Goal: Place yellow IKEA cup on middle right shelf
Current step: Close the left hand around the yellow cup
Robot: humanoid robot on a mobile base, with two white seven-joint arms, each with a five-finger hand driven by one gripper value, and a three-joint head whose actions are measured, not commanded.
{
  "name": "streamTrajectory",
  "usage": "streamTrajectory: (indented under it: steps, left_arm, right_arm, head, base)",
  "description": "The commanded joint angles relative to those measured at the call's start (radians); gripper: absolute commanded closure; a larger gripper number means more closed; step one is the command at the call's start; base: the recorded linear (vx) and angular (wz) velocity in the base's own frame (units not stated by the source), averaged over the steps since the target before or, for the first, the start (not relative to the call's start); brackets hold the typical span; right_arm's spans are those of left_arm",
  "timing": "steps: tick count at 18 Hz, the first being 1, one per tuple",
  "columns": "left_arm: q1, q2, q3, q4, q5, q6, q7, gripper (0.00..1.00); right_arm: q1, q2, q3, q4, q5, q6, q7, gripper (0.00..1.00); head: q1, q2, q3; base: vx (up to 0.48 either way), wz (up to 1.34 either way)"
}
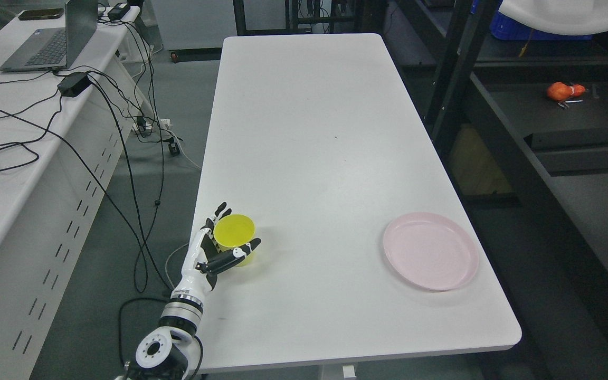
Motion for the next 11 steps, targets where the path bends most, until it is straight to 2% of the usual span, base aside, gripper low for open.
streamTrajectory:
  steps: [1,2,5,7,11]
  left_arm:
    - [-0.017,0.017,-0.039,0.095,-0.013,0.000,0.000,0.07]
    - [-0.017,0.017,-0.036,0.095,-0.013,0.000,0.000,0.10]
    - [-0.011,0.017,-0.014,0.093,-0.008,-0.047,0.000,0.41]
    - [-0.007,0.017,-0.007,0.093,-0.004,-0.115,0.000,0.63]
    - [0.004,0.017,0.039,0.077,0.007,-0.159,0.002,0.85]
  right_arm:
    - [0.014,-0.017,0.017,0.000,-0.025,0.001,0.001,0.01]
    - [0.014,-0.017,0.017,0.000,-0.025,0.001,0.001,0.01]
    - [0.014,-0.017,0.017,0.000,-0.025,0.001,0.001,0.01]
    - [0.014,-0.017,0.017,0.000,-0.025,0.001,0.001,0.01]
    - [0.014,-0.017,0.017,0.000,-0.025,0.001,0.001,0.01]
  head:
    - [0.0000,0.000,0.000]
    - [0.0000,0.000,0.000]
    - [0.0000,0.000,0.000]
    - [0.0000,0.000,0.000]
    - [0.0000,0.000,0.000]
  base:
    - [0.000,0.00]
    - [0.000,0.00]
    - [0.000,0.00]
    - [0.000,0.00]
    - [0.000,0.00]
